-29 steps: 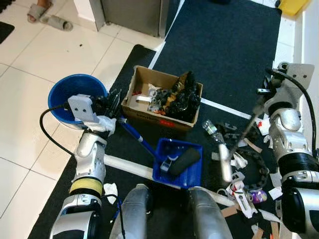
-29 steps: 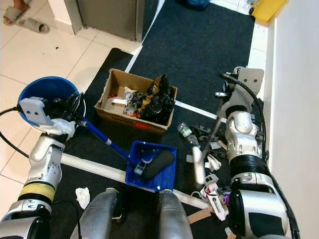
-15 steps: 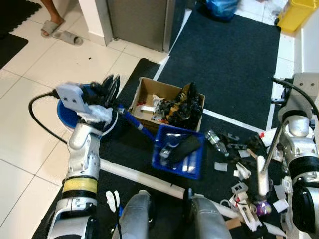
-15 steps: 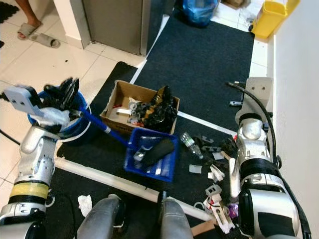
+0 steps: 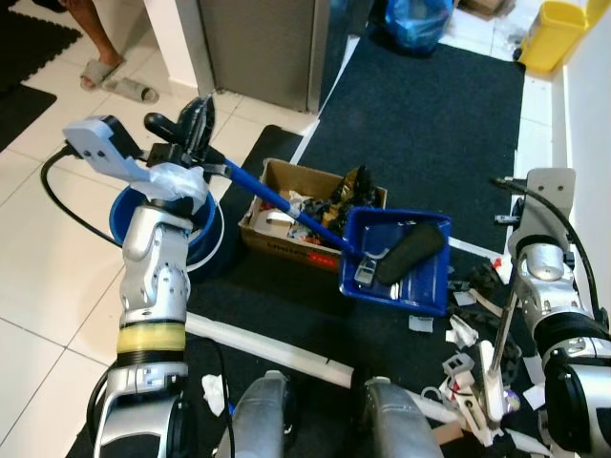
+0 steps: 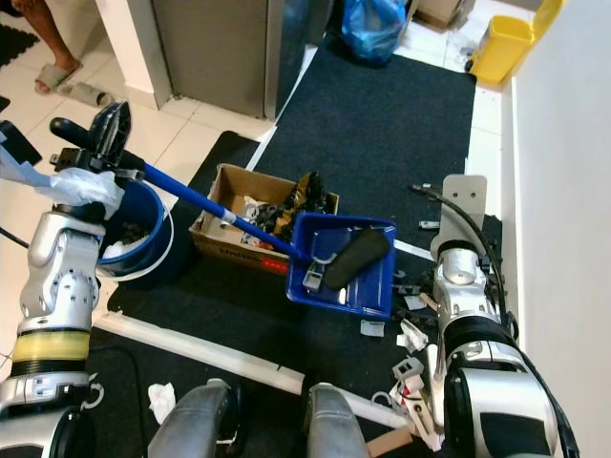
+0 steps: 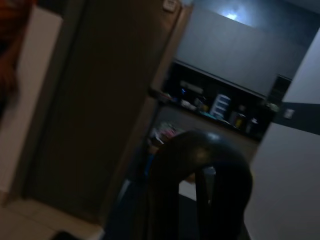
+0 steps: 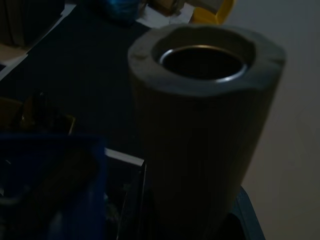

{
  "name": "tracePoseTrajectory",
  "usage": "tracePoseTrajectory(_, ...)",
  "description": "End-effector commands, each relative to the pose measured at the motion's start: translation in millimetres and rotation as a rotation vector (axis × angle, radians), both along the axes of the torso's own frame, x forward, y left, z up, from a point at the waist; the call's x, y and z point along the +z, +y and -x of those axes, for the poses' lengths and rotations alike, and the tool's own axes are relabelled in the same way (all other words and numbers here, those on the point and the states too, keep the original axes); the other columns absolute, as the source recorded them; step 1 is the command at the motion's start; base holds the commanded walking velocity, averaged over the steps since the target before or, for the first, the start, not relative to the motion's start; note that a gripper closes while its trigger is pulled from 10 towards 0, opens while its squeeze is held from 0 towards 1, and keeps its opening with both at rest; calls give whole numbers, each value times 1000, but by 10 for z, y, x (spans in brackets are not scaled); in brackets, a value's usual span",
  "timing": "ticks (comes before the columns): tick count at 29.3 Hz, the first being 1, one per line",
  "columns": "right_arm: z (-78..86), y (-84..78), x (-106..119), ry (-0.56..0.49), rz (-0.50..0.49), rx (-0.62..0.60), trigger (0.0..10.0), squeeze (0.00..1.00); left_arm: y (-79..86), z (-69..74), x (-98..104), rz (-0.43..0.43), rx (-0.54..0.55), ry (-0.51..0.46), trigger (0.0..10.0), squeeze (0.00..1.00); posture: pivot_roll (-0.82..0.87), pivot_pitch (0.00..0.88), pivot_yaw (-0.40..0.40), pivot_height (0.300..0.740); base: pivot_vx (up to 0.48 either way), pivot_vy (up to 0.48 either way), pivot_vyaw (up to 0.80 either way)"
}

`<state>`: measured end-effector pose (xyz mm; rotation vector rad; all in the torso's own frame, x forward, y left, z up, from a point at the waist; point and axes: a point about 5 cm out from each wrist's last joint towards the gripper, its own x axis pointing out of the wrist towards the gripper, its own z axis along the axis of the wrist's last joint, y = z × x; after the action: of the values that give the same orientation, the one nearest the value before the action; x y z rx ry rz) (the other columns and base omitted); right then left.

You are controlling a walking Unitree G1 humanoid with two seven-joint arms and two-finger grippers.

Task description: Sweep floor

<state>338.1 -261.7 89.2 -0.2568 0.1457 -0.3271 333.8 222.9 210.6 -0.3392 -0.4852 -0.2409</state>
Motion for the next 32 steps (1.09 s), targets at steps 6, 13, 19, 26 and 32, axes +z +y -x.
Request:
tracePoseTrajectory(6,117,-75,-84,0,33,1,10000,0,318,-152,425,34,133,-133,10000,0,111,146,-61,740,0,0,0)
tracePoseTrajectory(13,208,-108,-149,2,44,4,10000,0,387,-274,542,46,175,-143,10000,0,74,179,-63,740,0,0,0)
tracePoseTrajectory(19,296,-113,-209,2,54,22,10000,0,405,-369,535,-4,196,-120,10000,0,43,216,-75,740,0,0,0)
tracePoseTrajectory(26,385,-107,-242,-12,55,44,10000,0,474,-430,583,-104,271,-87,10000,0,1,268,-81,740,0,0,0)
tracePoseTrajectory(32,483,-113,-258,-26,63,58,10000,0,562,-456,815,-162,346,-112,10000,0,-17,283,-80,740,0,0,0)
